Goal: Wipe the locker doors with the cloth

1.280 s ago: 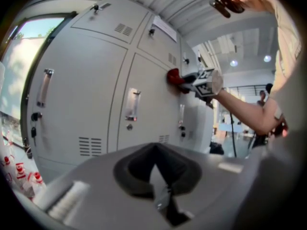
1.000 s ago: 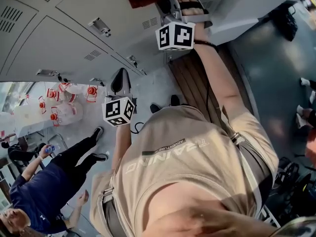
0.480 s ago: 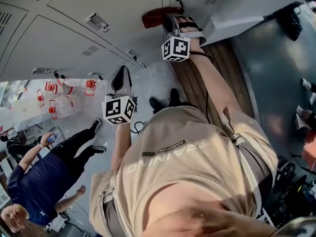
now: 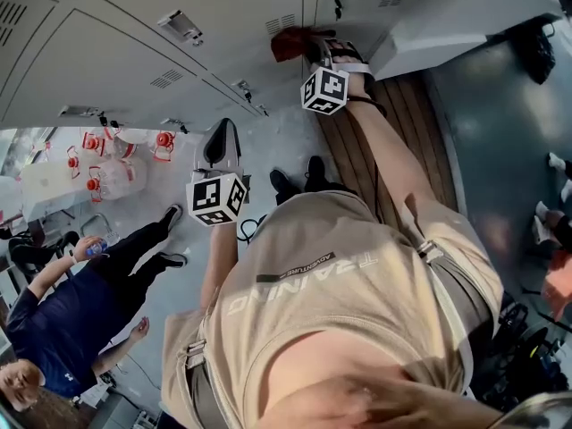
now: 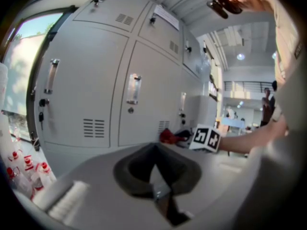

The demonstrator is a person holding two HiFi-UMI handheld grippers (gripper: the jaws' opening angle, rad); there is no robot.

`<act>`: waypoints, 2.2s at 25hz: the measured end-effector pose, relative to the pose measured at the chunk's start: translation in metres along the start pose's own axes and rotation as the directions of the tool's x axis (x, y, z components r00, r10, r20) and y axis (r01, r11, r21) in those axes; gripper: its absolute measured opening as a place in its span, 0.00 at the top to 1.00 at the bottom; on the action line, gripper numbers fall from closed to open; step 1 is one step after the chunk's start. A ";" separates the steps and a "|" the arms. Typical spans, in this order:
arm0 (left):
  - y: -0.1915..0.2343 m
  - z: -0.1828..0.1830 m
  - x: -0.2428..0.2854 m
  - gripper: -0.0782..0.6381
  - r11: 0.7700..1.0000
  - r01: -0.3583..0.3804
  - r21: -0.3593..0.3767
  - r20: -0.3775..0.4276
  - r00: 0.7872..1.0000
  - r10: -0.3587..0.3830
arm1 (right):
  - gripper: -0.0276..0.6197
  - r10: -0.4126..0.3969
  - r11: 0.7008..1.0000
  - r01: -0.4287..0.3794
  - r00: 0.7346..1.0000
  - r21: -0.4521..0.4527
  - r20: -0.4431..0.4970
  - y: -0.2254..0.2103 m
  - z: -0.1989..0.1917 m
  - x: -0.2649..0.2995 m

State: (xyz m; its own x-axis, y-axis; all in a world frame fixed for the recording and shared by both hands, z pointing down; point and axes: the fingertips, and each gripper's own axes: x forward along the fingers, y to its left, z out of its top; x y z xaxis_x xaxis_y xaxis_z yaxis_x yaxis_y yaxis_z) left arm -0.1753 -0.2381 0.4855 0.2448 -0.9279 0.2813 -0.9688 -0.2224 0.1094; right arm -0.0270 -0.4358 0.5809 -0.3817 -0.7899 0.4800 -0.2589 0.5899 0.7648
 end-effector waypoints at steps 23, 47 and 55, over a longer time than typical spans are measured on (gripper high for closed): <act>-0.009 0.094 -0.009 0.88 0.995 0.089 0.035 0.186 0.978 -0.094 | 0.85 -0.104 0.647 -0.361 0.831 0.672 0.547 -0.103 0.097 -0.205; -0.014 0.102 -0.019 0.88 0.989 0.121 0.090 0.201 0.970 -0.137 | 0.85 -0.192 0.668 -0.303 0.813 0.680 0.550 -0.101 0.113 -0.215; -0.019 0.113 -0.017 0.88 0.987 0.123 0.106 0.207 0.968 -0.143 | 0.85 -0.188 0.680 -0.312 0.801 0.664 0.569 -0.108 0.117 -0.217</act>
State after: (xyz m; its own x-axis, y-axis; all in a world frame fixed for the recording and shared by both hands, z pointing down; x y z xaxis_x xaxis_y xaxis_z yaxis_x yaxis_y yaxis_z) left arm -0.1655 -0.2518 0.3710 0.3677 -0.9281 0.0588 -0.9298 -0.3657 0.0418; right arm -0.0198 -0.3084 0.3443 -0.7618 -0.6478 -0.0038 -0.6457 0.7589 0.0847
